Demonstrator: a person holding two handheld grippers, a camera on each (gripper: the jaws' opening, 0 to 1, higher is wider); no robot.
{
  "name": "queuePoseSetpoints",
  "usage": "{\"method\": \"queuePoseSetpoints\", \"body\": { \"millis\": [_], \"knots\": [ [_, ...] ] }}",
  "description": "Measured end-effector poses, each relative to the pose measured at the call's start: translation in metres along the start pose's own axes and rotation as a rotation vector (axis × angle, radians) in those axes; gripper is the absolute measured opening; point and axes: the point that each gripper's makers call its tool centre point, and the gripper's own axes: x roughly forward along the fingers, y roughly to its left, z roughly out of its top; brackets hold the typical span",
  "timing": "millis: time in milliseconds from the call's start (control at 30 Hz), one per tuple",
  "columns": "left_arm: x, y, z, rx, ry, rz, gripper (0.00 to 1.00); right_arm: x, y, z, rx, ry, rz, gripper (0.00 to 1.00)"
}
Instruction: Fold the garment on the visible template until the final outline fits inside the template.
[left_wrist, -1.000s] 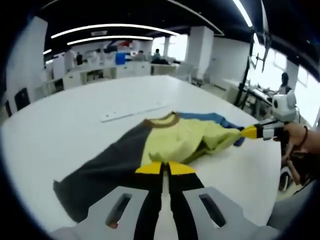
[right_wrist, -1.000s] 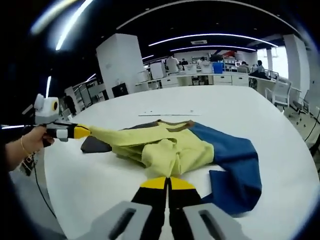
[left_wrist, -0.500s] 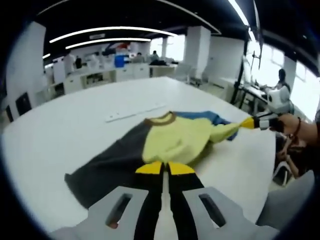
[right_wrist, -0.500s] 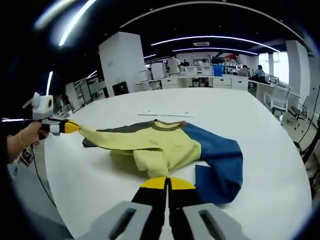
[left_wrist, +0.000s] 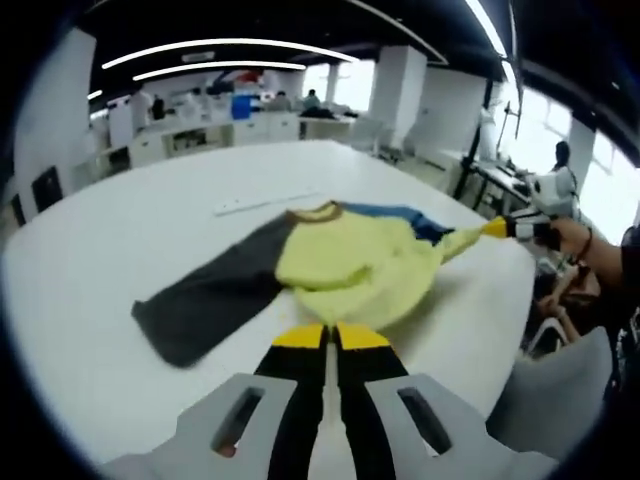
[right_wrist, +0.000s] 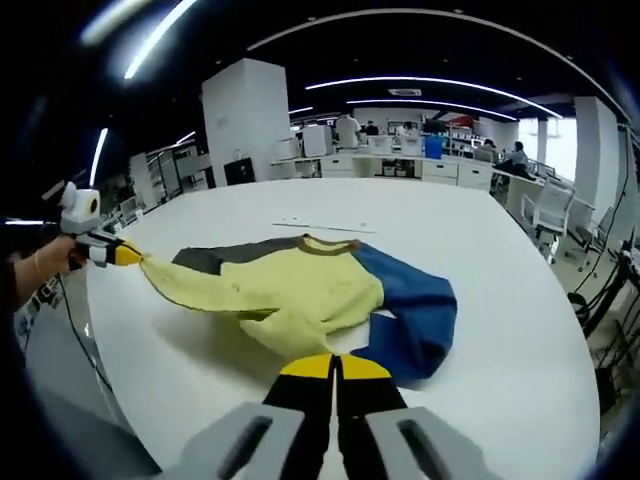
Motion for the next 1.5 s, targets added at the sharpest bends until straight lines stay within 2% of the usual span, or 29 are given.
{"method": "queuePoseSetpoints", "body": {
  "millis": [200, 333, 467, 567, 667, 800, 967, 1033, 1233, 1400, 1500],
  "knots": [
    [-0.011, -0.009, -0.019, -0.064, 0.029, 0.002, 0.0, -0.015, -0.002, -0.018, 0.018, 0.014, -0.021, 0.0],
    [-0.019, -0.017, -0.037, -0.109, 0.05, -0.007, 0.0, -0.024, 0.0, -0.028, 0.026, 0.029, -0.027, 0.0],
    [-0.026, -0.025, -0.058, -0.154, 0.084, -0.002, 0.0, -0.033, 0.002, -0.04, 0.01, 0.054, -0.037, 0.0],
    [-0.031, -0.034, -0.067, -0.205, 0.094, -0.006, 0.0, -0.039, 0.005, -0.049, -0.003, 0.071, -0.044, 0.0],
    [-0.035, -0.045, -0.078, -0.214, 0.115, -0.003, 0.0, -0.043, 0.005, -0.062, -0.032, 0.097, -0.061, 0.0],
    [-0.035, -0.049, -0.092, -0.23, 0.158, 0.014, 0.0, -0.042, 0.008, -0.082, -0.063, 0.136, -0.063, 0.0],
    [-0.037, -0.045, -0.11, -0.22, 0.226, 0.071, 0.0, -0.041, 0.013, -0.099, -0.059, 0.162, -0.053, 0.0],
    [-0.032, -0.042, -0.117, -0.216, 0.23, 0.076, 0.0, -0.04, 0.012, -0.105, -0.08, 0.172, -0.059, 0.0],
    [-0.027, -0.037, -0.127, -0.215, 0.261, 0.087, 0.0, -0.041, 0.016, -0.117, -0.098, 0.201, -0.059, 0.0],
    [-0.028, -0.037, -0.13, -0.215, 0.271, 0.097, 0.0, -0.046, 0.019, -0.12, -0.092, 0.208, -0.051, 0.0],
    [-0.028, -0.037, -0.132, -0.214, 0.273, 0.098, 0.0, -0.045, 0.02, -0.13, -0.1, 0.234, -0.055, 0.0]
  ]
}}
